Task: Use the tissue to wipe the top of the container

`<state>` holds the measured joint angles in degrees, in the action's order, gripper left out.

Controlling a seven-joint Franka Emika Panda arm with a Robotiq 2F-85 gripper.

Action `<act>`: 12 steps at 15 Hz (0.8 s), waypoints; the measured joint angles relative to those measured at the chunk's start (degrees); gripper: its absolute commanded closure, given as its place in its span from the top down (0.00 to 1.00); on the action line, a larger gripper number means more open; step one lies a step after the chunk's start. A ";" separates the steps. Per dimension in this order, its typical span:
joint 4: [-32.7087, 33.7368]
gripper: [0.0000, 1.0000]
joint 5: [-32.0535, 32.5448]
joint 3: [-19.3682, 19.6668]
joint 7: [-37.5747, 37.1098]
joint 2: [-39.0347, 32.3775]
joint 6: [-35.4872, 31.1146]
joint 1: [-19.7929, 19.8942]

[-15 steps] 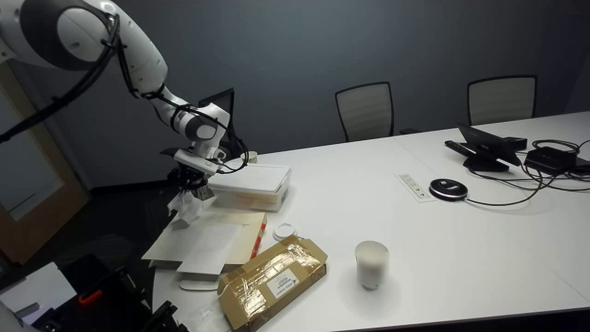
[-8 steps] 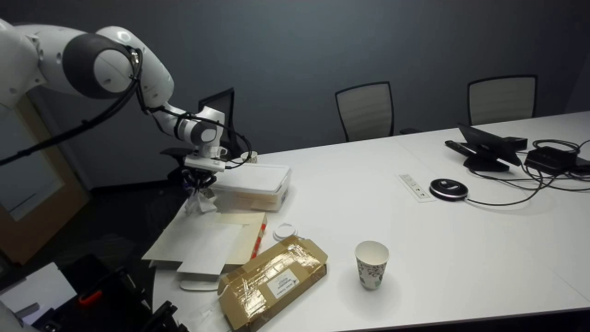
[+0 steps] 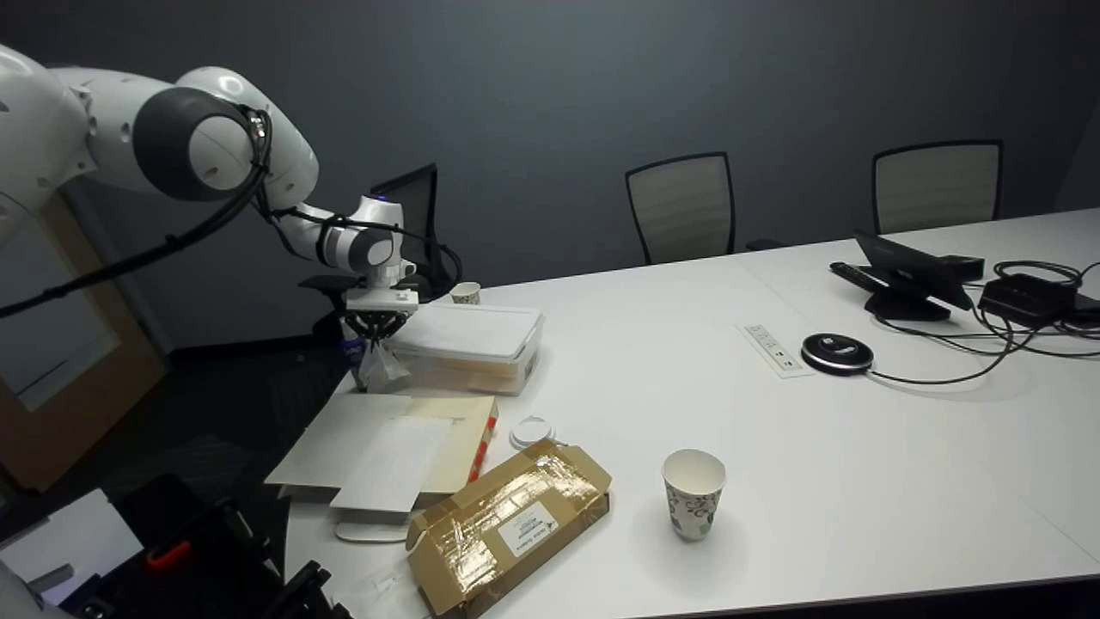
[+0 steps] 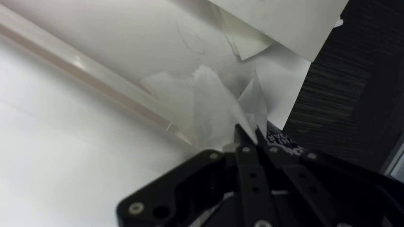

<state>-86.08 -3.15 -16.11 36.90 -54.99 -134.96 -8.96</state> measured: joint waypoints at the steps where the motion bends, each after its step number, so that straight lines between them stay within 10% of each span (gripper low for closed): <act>1: -0.16 0.43 0.27 -0.05 -0.02 -0.16 -0.55 -0.04; 8: -0.93 0.95 0.65 -1.29 -0.01 -0.27 -1.94 1.23; 12: -1.70 1.00 0.59 -4.33 2.17 1.67 -0.91 4.51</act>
<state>-87.79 -2.56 -20.44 39.07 -53.32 -135.87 -4.45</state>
